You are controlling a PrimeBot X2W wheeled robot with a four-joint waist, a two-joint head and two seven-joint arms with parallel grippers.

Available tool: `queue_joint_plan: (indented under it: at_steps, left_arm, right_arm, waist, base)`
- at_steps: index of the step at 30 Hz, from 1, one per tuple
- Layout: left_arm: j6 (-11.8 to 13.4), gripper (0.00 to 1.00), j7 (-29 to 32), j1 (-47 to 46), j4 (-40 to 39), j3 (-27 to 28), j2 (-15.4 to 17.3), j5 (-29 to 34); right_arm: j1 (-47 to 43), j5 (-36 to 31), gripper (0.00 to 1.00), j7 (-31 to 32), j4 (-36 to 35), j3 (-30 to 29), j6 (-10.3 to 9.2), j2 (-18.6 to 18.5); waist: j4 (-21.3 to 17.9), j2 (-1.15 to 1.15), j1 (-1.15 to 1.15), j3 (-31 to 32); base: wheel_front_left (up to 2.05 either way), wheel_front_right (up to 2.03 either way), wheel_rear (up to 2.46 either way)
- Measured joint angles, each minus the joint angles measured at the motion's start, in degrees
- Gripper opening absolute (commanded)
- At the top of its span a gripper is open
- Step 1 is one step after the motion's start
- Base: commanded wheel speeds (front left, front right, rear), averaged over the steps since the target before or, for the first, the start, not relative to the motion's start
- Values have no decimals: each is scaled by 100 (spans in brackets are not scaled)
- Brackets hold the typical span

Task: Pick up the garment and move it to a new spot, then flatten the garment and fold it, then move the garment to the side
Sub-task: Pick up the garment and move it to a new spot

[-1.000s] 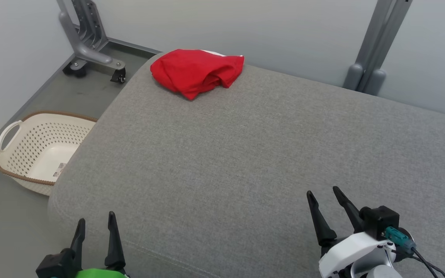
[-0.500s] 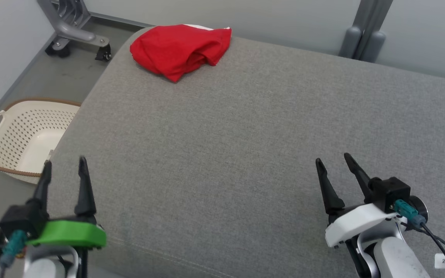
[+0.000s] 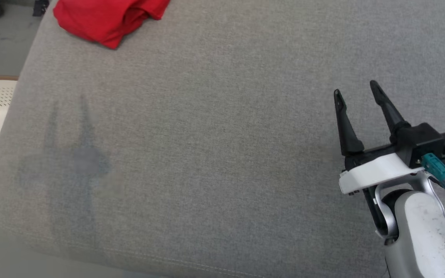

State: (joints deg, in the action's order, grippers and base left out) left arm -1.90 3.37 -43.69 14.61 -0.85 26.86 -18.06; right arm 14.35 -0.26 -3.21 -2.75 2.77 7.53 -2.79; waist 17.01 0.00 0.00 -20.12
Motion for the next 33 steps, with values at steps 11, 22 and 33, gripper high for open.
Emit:
queue_joint_plan:
  at_steps: [11, 22, 33]
  left_arm:
    - [-370, 100, 513, -1234, 1729, -535, 30, -40]
    - [-514, 100, 405, -1732, 2820, -977, -126, -148]
    - [-391, 0, -236, -1940, 3477, -1018, -11, -55]
  right_arm:
    - [87, -158, 100, 299, -1152, -77, 0, -85]
    - [68, -199, 100, 331, -1340, -229, 0, -110]
    - [66, -171, 100, 198, -1089, -278, 0, -58]
  waist:
    - [-534, 0, 0, -1186]
    - [-960, 0, 0, -1969]
    - [-1131, 0, 0, -1879]
  base:
    - [0, 0, 0]
    - [0, 0, 0]
    - [0, 0, 0]
